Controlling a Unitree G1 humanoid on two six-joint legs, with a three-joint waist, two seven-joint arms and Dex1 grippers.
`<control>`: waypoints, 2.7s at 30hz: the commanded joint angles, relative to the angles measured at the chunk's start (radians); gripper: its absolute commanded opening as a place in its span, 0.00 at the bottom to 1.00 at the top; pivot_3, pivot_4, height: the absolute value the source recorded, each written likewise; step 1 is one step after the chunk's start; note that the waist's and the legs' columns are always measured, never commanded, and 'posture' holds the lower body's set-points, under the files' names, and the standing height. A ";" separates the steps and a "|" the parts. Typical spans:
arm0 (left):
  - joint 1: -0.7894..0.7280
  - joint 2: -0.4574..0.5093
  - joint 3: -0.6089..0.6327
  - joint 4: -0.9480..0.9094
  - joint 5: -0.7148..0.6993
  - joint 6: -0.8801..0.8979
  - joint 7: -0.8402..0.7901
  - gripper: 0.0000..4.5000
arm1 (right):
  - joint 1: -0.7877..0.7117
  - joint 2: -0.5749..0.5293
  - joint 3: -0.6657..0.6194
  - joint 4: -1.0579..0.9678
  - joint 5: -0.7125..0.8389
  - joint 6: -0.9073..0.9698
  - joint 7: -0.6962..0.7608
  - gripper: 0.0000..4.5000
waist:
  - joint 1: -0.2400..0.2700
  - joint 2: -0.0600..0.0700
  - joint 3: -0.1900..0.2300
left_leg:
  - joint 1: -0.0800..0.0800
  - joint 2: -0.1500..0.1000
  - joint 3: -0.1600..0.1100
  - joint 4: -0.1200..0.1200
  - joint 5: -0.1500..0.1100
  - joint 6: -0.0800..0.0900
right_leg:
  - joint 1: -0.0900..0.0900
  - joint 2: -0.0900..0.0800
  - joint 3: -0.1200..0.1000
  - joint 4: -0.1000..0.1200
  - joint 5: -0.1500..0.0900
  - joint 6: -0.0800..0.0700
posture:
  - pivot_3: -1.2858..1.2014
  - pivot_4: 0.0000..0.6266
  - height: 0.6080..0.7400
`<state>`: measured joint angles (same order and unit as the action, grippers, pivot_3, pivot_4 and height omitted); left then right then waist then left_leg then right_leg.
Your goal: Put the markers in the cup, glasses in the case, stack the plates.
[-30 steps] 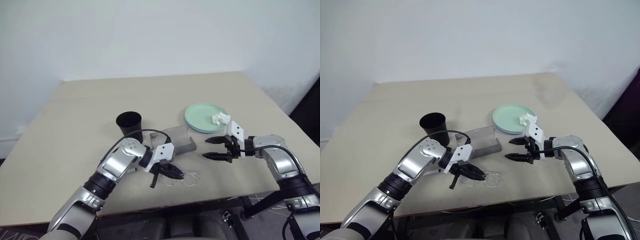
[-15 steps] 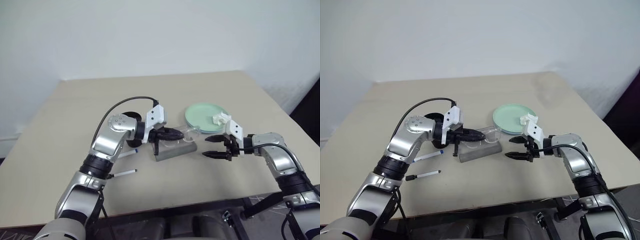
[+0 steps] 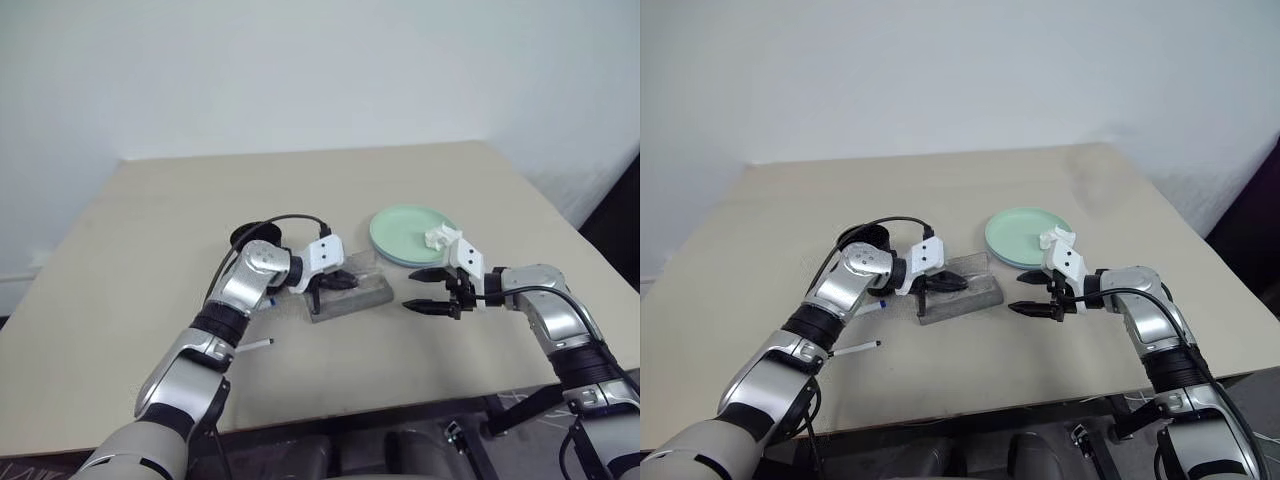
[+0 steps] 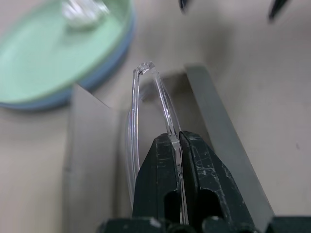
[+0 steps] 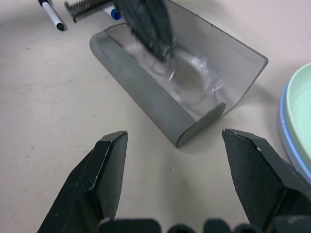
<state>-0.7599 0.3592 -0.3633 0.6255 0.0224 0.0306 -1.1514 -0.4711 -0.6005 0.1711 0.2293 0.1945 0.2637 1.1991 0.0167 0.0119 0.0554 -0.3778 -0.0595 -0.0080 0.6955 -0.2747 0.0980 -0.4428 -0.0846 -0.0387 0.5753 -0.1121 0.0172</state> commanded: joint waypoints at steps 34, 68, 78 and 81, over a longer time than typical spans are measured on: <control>0.055 0.013 0.012 -0.202 -0.067 0.234 -0.144 0.23 | -0.032 0.013 -0.007 0.006 -0.001 -0.024 -0.023 0.75 | 0.000 0.000 0.000 | 0.001 0.000 0.000 0.000 -0.001 0.001 | 0.001 0.000 0.000 0.000 0.000 0.000 | 0.52 0.00 1.00; -0.302 -0.122 -0.152 0.444 0.382 -0.351 0.320 0.00 | -0.015 0.028 -0.013 0.000 -0.008 -0.031 -0.059 0.75 | 0.011 0.000 0.000 | -0.001 -0.001 0.000 0.001 0.000 0.003 | 0.000 0.000 0.000 0.000 0.002 0.002 | 0.52 0.00 1.00; -0.264 -0.096 -0.025 0.320 0.205 -0.223 0.002 0.00 | -0.015 0.029 -0.012 0.009 -0.010 -0.038 -0.071 0.75 | 0.015 0.000 0.000 | -0.001 -0.001 0.000 0.001 -0.003 0.007 | 0.000 -0.001 0.000 -0.001 0.002 0.002 | 0.52 0.00 1.00; -0.225 -0.073 -0.004 0.217 0.146 -0.177 -0.103 0.00 | -0.020 0.032 -0.009 0.017 -0.014 -0.043 -0.074 0.75 | 0.014 0.000 0.000 | -0.001 -0.001 0.001 0.001 -0.003 0.007 | -0.001 0.000 0.000 0.000 0.002 0.002 | 0.52 0.00 1.00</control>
<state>-0.9820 0.2745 -0.3961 0.9129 0.2135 -0.1662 -1.2044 -0.4695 -0.5709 0.1754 0.2550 0.1826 0.2368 1.1306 0.0311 0.0114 0.0551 -0.3790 -0.0601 -0.0073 0.6970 -0.2780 0.1051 -0.4435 -0.0850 -0.0385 0.5750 -0.1103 0.0191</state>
